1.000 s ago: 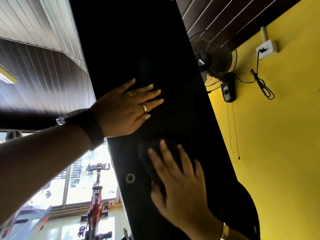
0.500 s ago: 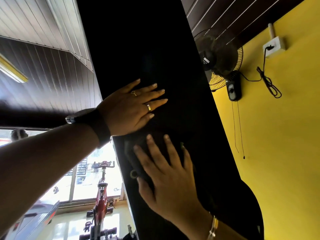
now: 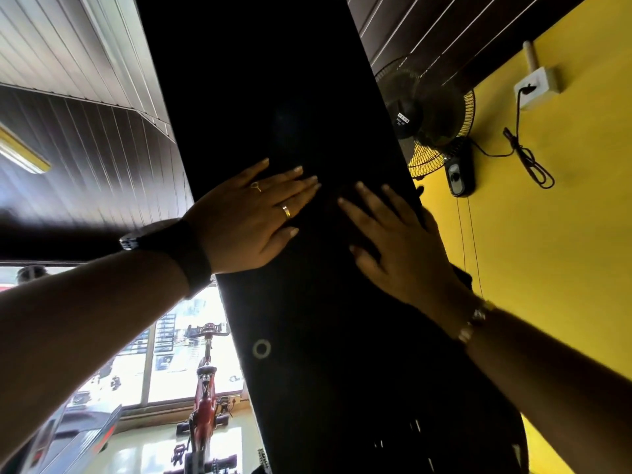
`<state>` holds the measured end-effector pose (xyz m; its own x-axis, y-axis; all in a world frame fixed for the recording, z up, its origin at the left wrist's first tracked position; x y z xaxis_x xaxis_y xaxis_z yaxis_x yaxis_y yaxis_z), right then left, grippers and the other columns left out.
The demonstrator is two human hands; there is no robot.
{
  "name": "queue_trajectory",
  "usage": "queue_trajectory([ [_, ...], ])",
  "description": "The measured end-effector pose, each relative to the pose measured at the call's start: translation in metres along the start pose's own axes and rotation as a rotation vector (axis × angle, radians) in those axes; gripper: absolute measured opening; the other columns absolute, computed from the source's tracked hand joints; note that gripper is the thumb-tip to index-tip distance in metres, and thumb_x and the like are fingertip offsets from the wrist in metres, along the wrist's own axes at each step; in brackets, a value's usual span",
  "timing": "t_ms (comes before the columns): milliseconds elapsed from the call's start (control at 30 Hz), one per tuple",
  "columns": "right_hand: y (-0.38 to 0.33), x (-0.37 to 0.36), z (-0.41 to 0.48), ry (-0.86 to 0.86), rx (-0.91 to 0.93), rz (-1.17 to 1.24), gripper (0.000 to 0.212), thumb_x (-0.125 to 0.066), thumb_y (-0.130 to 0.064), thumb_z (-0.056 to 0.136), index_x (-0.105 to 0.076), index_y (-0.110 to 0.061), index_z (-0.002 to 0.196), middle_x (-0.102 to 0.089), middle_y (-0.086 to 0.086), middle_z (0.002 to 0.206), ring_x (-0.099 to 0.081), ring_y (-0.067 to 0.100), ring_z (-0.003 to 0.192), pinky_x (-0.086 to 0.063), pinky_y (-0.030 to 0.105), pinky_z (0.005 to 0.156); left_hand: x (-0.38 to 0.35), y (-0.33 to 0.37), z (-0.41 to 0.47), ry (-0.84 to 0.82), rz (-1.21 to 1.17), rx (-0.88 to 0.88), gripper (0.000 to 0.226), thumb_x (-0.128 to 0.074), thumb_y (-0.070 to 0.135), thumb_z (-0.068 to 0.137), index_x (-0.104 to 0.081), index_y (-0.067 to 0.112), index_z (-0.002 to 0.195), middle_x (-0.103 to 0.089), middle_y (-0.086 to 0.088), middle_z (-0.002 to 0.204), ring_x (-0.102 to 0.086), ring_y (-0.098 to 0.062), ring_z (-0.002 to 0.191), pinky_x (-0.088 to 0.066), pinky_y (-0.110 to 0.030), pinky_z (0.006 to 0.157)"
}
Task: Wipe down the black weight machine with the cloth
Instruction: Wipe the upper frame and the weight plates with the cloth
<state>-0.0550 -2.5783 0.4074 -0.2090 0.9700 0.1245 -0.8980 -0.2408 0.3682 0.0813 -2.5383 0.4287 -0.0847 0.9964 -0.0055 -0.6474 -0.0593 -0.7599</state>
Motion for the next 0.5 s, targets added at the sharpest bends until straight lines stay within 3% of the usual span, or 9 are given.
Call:
queue_trajectory([
  [167,0.022,0.005,0.049,0.002,-0.15,0.058,0.067,-0.025,-0.054,0.086,-0.018,-0.039,0.151,-0.021,-0.002,0.16,-0.018,0.031,0.146,-0.024,0.059,0.107,-0.001,-0.001,-0.002,-0.007,0.007,0.012,0.06,-0.029,0.038,0.097,-0.038,0.005,0.147,-0.038,-0.014,0.152,-0.035,-0.028,0.141,-0.025,-0.049,0.115],
  [300,0.021,0.004,0.035,0.037,-0.296,0.13,0.068,-0.026,-0.052,0.087,-0.016,-0.036,0.153,-0.015,-0.001,0.161,-0.012,0.031,0.147,-0.023,0.055,0.11,0.001,0.0,-0.002,-0.018,0.001,0.003,0.059,-0.031,0.036,0.096,-0.041,0.006,0.146,-0.04,-0.015,0.151,-0.037,-0.03,0.14,-0.026,-0.05,0.114],
  [500,0.006,-0.009,-0.041,0.031,-0.239,0.164,0.063,-0.033,-0.047,0.09,-0.018,-0.035,0.15,-0.02,0.001,0.16,-0.018,0.031,0.146,-0.028,0.055,0.111,0.0,0.013,-0.004,0.014,-0.051,0.157,0.064,-0.032,0.028,0.086,-0.045,0.003,0.143,-0.042,-0.015,0.15,-0.038,-0.03,0.139,-0.023,-0.05,0.113],
])
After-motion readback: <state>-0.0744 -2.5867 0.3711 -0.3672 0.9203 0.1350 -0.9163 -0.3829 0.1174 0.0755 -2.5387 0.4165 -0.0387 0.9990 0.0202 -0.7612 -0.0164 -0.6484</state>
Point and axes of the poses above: each hand's wrist, its own z-axis towards the middle knuckle, its own x-axis out of the back of the hand, y = z × x, the point moved 10 cm from there along z, towards the middle knuckle
